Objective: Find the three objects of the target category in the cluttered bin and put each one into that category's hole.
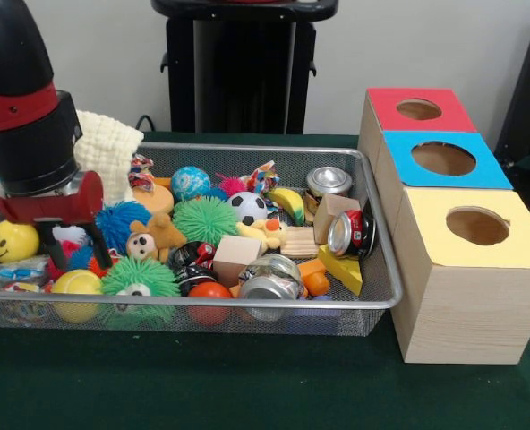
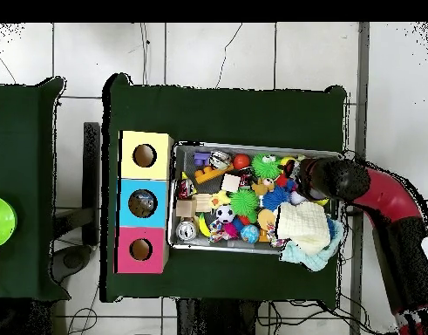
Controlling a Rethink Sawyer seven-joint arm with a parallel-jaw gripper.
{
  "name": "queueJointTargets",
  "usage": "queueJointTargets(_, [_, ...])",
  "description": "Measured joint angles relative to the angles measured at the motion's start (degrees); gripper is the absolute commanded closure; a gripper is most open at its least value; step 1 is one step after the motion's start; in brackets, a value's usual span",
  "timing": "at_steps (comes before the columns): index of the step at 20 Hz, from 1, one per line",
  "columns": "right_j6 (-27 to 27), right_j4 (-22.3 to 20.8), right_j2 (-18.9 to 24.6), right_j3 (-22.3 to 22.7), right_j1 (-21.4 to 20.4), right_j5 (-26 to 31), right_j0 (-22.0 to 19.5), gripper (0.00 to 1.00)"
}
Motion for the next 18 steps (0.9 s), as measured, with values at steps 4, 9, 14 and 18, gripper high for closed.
queueJointTargets(4, [0.0, 0.4, -0.9, 0.0, -0.5, 0.0, 0.0, 0.0])
queueJointTargets(9, [0.0, 0.5, -2.7, 0.0, -2.2, 0.3, 0.2, 0.0])
queueJointTargets(14, [0.0, 0.5, -5.4, 0.0, -4.6, 0.6, 1.0, 0.0])
queueJointTargets(18, [0.0, 0.6, -6.8, 0.0, -5.6, 0.6, 1.4, 0.0])
